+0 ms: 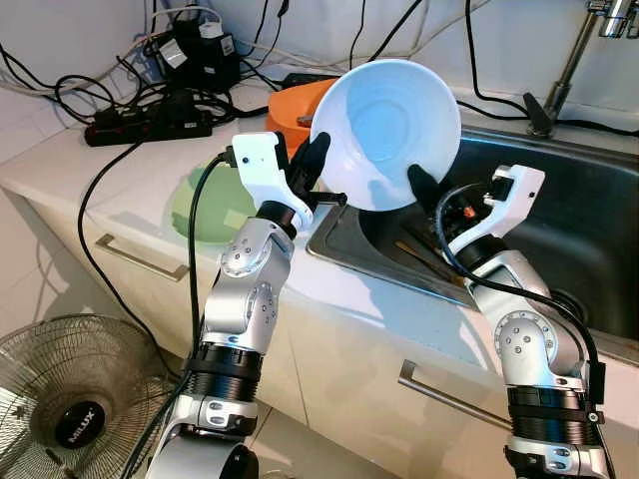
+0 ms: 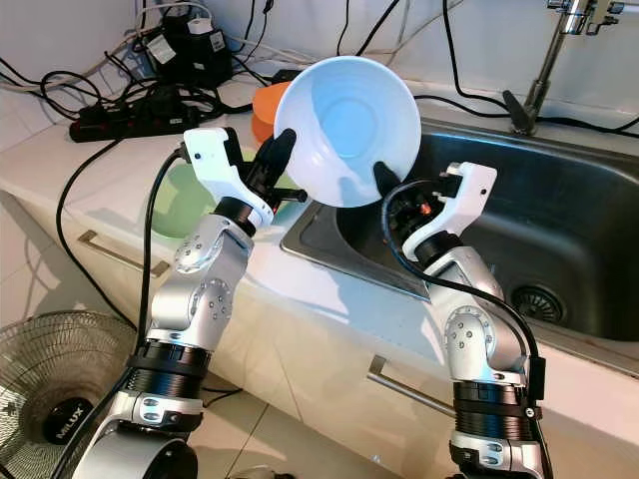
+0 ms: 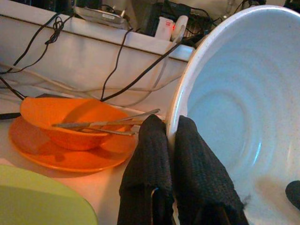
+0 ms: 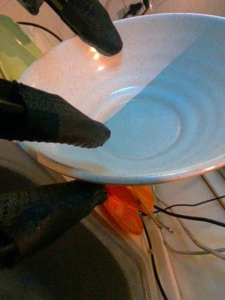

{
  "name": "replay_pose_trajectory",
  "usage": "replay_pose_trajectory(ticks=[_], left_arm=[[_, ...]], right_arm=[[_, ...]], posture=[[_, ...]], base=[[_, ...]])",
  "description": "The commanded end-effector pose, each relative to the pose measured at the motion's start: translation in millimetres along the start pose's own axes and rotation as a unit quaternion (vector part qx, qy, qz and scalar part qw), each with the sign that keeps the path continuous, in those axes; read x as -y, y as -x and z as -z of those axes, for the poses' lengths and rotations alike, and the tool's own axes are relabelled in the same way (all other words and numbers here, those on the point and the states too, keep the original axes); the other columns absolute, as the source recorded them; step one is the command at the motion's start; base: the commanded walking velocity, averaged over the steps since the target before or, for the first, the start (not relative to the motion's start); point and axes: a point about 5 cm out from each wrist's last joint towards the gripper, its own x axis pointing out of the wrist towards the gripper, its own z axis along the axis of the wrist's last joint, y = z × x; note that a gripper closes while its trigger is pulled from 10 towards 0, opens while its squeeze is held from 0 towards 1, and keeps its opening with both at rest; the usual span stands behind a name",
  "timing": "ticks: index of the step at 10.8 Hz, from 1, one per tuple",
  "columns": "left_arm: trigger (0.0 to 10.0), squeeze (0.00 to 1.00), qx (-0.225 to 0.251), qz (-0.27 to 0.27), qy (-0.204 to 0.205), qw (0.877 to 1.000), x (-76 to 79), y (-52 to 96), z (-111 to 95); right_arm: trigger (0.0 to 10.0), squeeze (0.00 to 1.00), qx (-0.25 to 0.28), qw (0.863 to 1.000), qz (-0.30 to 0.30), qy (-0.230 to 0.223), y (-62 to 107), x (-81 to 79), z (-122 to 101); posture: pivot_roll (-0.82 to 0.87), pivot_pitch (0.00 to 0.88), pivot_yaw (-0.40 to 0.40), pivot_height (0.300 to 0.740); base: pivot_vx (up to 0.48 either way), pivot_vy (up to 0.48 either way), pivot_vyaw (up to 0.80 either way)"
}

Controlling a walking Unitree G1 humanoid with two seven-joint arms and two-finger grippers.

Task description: Kitchen organization

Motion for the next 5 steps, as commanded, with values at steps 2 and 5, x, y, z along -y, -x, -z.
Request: replay_pose_trajectory(ticks=[2, 5], left_arm=[[10.0, 0.00, 0.005, 0.015, -0.002, 1.000, 4.2, 0.1, -3.1], [10.0, 0.00, -0.004, 0.031, -0.014, 0.999, 8.5, 0.8, 0.4]], right_arm=[[0.0, 0.00, 0.007, 1.000, -0.003, -0.003, -5.1, -3.2, -3.1], [0.0, 0.00, 0.007, 1.000, 0.001, -0.008, -6.3, -2.4, -2.4]], posture=[[0.02, 0.000, 0.104, 0.740], [0.02, 0.000, 0.104, 0.740]], base=[[0.000, 0.000, 0.00], [0.000, 0.000, 0.00]])
